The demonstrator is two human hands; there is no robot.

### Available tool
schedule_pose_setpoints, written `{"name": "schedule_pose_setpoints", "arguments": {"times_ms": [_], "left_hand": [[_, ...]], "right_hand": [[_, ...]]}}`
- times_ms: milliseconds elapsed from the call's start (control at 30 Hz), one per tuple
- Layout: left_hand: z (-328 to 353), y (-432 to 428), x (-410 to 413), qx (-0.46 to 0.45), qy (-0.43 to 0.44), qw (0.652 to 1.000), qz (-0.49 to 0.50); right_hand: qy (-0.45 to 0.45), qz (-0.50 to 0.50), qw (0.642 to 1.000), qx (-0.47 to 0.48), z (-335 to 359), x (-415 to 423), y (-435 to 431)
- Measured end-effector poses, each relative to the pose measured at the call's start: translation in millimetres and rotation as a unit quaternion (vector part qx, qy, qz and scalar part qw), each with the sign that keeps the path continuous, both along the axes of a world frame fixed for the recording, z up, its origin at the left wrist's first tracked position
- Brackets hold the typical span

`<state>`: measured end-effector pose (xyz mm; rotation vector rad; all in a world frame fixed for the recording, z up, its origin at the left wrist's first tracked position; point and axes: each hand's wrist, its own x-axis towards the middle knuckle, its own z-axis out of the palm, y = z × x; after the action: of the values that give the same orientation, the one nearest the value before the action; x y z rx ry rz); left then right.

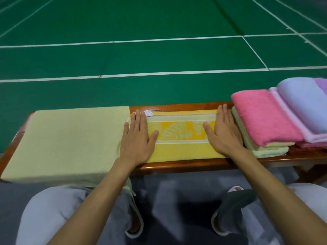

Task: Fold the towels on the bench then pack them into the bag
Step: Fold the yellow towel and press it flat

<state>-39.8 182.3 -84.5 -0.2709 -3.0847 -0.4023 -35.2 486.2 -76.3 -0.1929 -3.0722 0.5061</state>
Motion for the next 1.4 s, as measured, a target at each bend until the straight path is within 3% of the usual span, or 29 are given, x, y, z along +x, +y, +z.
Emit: {"name": "schedule_pose_setpoints", "arguments": {"times_ms": [167,233,533,633,700,767,867,933,967,1033,1100,1167,1233,1267,1400], "left_hand": [[16,10,14,-0.006,0.046,0.998,-0.044],[15,12,17,-0.010,0.038,0.997,-0.067],[5,8,12,-0.027,-0.043,0.998,-0.040],[22,24,20,0.028,-0.027,0.996,-0.075],[33,43,26,0.112,-0.009,0.986,-0.120],[40,65,33,0.214,-0.050,0.964,-0.149],[38,92,39,0.333,-0.172,0.917,-0.135],[43,108,39,0.397,-0.195,0.889,-0.118],[49,116,37,0.472,-0.217,0.849,-0.101],[67,123,31,0.645,-0.289,0.707,-0.026],[76,114,18,0.745,-0.347,0.568,0.036],[82,89,4,0.792,-0.387,0.469,0.051],[86,57,-5,0.814,-0.401,0.418,0.035],[86,43,-8,0.821,-0.397,0.409,0.038],[79,12,-10,0.789,-0.407,0.445,0.116]], "right_hand": [[0.030,-0.119,0.989,0.078,17,4,-28],[0.011,-0.142,0.988,0.062,29,1,-34],[-0.110,-0.088,0.963,-0.229,65,-13,0],[-0.055,-0.042,0.950,-0.303,78,-13,9],[-0.002,-0.027,0.942,-0.336,87,-10,7],[0.035,-0.025,0.937,-0.348,98,-6,6],[0.087,-0.025,0.932,-0.351,115,-1,4],[0.108,-0.025,0.926,-0.361,123,0,4],[0.110,-0.023,0.922,-0.372,126,0,4],[0.109,-0.003,0.918,-0.381,132,-2,-6],[0.089,0.054,0.915,-0.389,135,-7,-26],[0.033,0.131,0.896,-0.423,132,-10,-53],[-0.046,0.169,0.862,-0.475,127,-9,-80],[-0.064,0.170,0.851,-0.493,125,-7,-90],[-0.028,0.112,0.841,-0.528,112,-15,-90]]}}
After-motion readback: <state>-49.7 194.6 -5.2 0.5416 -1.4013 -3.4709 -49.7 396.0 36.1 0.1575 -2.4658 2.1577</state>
